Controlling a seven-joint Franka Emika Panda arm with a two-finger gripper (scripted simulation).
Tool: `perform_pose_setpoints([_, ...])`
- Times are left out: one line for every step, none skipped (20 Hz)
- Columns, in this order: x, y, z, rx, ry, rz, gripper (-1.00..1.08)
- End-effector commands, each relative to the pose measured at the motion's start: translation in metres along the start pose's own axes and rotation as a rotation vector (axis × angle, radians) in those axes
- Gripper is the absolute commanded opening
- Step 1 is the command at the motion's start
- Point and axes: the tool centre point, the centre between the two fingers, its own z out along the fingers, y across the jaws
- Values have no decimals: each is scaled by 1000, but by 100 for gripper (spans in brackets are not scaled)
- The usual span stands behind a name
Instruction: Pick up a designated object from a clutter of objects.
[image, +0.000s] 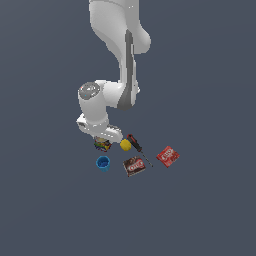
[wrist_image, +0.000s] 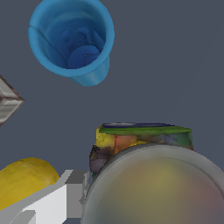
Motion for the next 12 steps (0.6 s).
perform_pose_setpoints([0,-4,-12,1,4,0,-100])
perform_pose_setpoints([-1,-5,-18,1,4,0,-100])
perform_pose_setpoints([-2,-7,-24,1,4,0,-100])
perform_pose_setpoints([-3,-8,-30,1,4,0,-100])
perform_pose_setpoints([-4,-10,-37,1,4,0,-100])
perform_pose_setpoints([-5,-13,-45,0,4,1,-100])
perform_pose_setpoints([-6,-15,-53,0,4,1,-100])
perform_pose_setpoints([-7,-17,-61,0,4,1,-100])
perform_pose_setpoints([-8,-20,-70,-1,4,1,-100])
perform_pose_setpoints([-10,-22,-79,-1,4,1,-100])
perform_pose_setpoints([-11,-25,-89,-2,4,1,-100])
perform_pose_setpoints([-12,-28,-99,-2,4,1,-100])
